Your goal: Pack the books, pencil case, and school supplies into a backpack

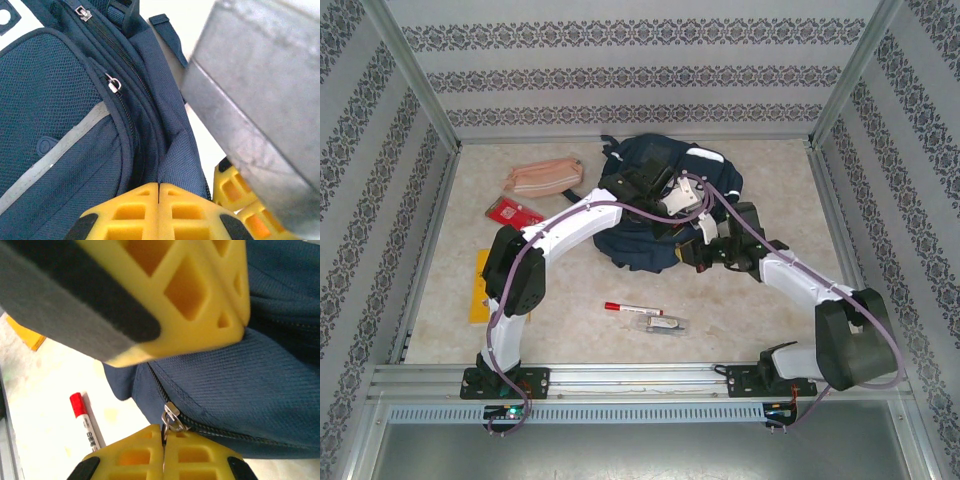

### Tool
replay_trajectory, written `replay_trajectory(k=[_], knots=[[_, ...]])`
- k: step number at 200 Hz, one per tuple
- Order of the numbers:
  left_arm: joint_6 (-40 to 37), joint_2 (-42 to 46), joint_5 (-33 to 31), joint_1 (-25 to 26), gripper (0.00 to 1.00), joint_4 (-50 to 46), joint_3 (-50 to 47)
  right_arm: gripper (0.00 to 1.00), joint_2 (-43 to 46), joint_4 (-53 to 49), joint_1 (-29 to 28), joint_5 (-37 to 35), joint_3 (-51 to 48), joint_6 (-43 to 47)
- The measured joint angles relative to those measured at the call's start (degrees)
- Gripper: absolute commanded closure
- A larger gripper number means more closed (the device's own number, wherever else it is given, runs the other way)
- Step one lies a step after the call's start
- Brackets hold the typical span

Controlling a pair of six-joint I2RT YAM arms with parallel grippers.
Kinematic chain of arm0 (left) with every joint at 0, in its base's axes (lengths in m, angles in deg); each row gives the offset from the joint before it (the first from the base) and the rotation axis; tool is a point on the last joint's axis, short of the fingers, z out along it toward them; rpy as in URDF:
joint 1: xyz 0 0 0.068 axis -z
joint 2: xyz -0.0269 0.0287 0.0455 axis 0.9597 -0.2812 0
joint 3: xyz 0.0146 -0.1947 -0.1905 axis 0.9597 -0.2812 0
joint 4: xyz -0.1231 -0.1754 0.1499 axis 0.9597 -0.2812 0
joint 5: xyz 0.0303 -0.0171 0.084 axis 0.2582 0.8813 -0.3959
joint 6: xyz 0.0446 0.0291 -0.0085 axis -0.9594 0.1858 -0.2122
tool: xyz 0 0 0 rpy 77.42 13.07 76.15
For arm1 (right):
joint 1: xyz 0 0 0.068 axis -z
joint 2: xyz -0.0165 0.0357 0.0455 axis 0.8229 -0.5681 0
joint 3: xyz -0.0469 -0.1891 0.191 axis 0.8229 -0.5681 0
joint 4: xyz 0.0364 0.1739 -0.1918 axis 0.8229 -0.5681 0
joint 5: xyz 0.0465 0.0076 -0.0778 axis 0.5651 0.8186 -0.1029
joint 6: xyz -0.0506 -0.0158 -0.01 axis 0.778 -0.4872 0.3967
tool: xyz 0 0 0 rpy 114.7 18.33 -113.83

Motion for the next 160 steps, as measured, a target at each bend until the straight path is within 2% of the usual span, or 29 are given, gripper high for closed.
replay_trajectory(k=[23, 38, 63, 92, 123, 140, 160], knots=[[1.9, -0.3, 0.7, 0.0, 1.0, 0.8, -0.5, 0.93, 0.1, 4.8, -0.8, -1.0, -2.6, -3.2], [2.6, -0.4, 1.1, 0.0, 1.0, 1.3, -1.1, 0.77, 0.1, 7.8, -0.8, -1.4, -4.6, -4.1], [3.2, -0.4, 1.8, 0.0, 1.0, 5.3, -3.9, 0.66, -0.5, 10.2, -0.8, -1.2, -8.2, -5.6], [3.3, -0.4, 2.9, 0.0, 1.0, 8.0, -6.8, 0.61, 1.0, 10.4, -0.8, -2.7, -11.0, -7.5], [3.6, -0.3, 3.3, 0.0, 1.0, 9.8, -7.6, 0.59, 9.2, 8.7, -0.3, -7.6, -11.3, -11.4], [4.1, -0.4, 3.7, 0.0, 1.0, 10.3, -8.1, 0.48, 14.0, 6.6, 0.7, -12.1, -11.3, -16.9], [4.9, -0.3, 4.2, 0.0, 1.0, 11.5, -9.1, 0.47, 17.5, 2.5, 3.5, -14.9, -11.5, -26.6]])
